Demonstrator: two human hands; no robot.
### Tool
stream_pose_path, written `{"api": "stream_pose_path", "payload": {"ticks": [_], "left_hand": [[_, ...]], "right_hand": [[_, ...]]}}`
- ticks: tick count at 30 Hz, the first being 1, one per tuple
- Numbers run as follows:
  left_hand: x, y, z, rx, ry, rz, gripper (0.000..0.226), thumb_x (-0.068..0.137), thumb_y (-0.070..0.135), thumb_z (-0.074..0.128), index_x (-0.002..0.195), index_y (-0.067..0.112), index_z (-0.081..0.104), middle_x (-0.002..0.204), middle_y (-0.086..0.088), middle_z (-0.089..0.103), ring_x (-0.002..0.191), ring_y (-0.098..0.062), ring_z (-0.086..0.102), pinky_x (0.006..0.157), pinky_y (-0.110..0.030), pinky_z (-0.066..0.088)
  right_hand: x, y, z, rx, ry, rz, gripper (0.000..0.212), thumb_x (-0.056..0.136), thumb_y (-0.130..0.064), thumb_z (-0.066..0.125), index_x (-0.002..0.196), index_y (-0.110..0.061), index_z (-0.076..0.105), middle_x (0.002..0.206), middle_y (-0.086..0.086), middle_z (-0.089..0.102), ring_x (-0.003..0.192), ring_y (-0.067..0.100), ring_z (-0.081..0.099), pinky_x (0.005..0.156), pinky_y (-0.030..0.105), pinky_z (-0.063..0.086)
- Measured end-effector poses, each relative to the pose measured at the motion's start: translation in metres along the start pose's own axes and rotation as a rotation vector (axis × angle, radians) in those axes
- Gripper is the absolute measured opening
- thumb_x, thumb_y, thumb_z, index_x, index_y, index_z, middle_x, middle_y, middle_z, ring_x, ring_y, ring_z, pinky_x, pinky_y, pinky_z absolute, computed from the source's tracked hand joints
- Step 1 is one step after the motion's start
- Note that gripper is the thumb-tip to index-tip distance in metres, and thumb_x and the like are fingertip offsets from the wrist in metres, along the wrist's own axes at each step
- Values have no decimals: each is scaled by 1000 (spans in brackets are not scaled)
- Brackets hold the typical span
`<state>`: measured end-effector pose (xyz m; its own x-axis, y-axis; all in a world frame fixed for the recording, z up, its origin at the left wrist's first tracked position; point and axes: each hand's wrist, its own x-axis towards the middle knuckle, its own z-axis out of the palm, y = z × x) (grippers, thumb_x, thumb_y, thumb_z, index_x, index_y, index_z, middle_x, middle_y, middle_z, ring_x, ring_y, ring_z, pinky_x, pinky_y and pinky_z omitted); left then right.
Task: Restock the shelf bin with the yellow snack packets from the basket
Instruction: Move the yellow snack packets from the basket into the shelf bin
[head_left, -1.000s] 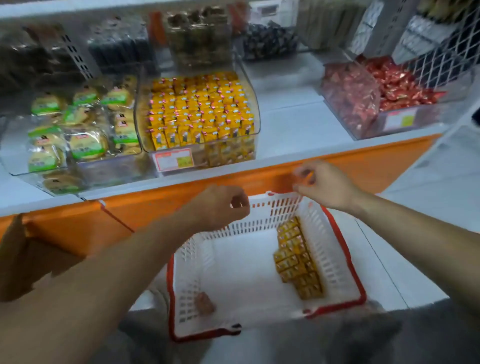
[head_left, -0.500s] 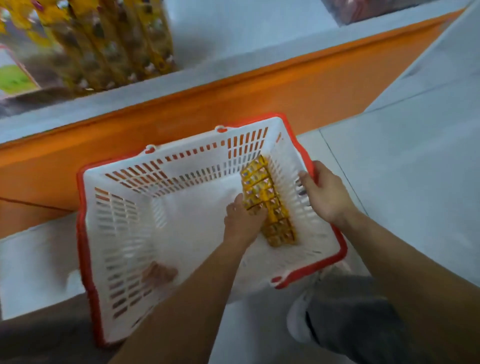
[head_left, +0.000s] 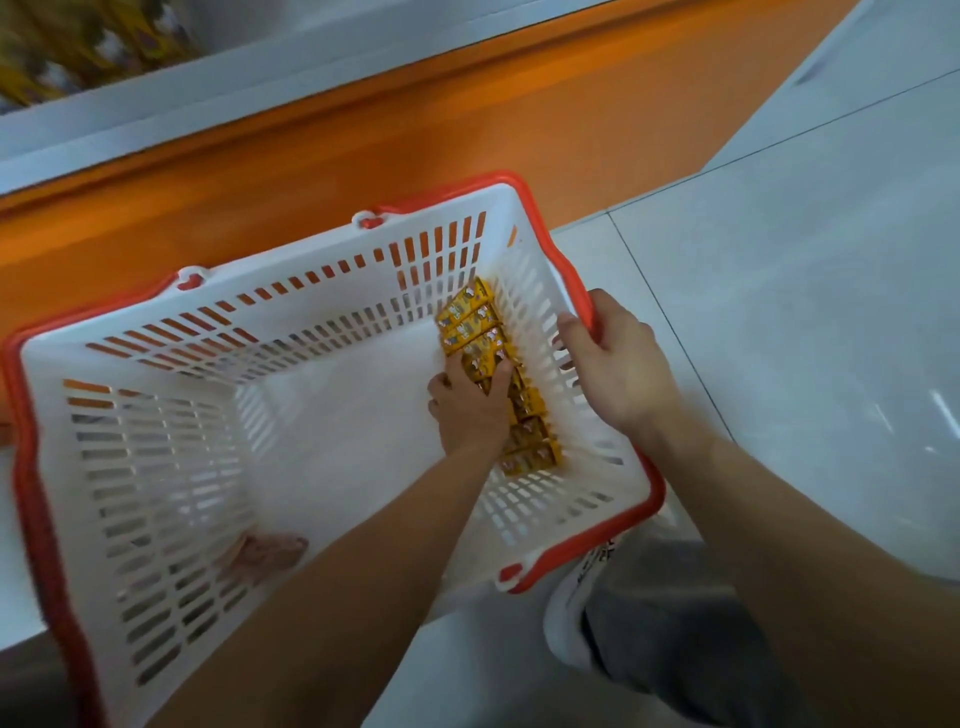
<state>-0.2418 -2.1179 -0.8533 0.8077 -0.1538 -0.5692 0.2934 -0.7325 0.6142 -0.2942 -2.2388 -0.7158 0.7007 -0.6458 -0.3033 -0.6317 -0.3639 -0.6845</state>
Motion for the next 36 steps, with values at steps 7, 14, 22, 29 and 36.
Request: {"api": "stream_pose_path", "payload": {"ticks": [7, 14, 22, 29, 36], "left_hand": [[14, -3, -28, -178, -85, 25, 58, 89, 59, 65, 130, 18, 57, 121, -7, 64, 108, -24, 63, 83, -35, 49], [6, -2, -81, -172, -146, 43, 56, 87, 64, 65, 122, 21, 60, 120, -4, 67, 102, -20, 64, 78, -32, 46], [-50, 51, -172, -100, -130, 282, 27, 88, 61, 67, 103, 40, 61, 99, 18, 61, 90, -5, 62, 75, -23, 50], [-130, 108, -265, 104, -17, 736, 42, 84, 51, 74, 119, 33, 61, 112, 6, 58, 107, -14, 55, 94, -37, 49], [-205, 131, -351, 340, 148, 928, 96, 73, 60, 78, 154, 32, 32, 153, 6, 44, 140, -15, 41, 110, -33, 41]], "right_hand": [[-1, -1, -2, 14, -10, 15, 33, 91, -49, 43, 91, -19, 57, 81, 5, 70, 71, 25, 69, 68, 48, 57], [-4, -6, -5, -149, 11, -45, 26, 96, -43, 43, 93, -19, 53, 78, 2, 65, 72, 26, 64, 63, 38, 51], [-37, -45, -14, -255, 230, -195, 33, 93, -33, 55, 121, -17, 57, 117, 7, 59, 107, 27, 54, 86, 39, 47], [-87, -169, -31, 614, -515, 255, 37, 96, -51, 48, 111, -21, 63, 100, 8, 68, 77, 28, 74, 69, 41, 60], [-135, -259, -77, 856, -934, 141, 36, 81, -33, 57, 110, -14, 66, 89, 9, 72, 63, 32, 66, 85, 62, 53]]}}
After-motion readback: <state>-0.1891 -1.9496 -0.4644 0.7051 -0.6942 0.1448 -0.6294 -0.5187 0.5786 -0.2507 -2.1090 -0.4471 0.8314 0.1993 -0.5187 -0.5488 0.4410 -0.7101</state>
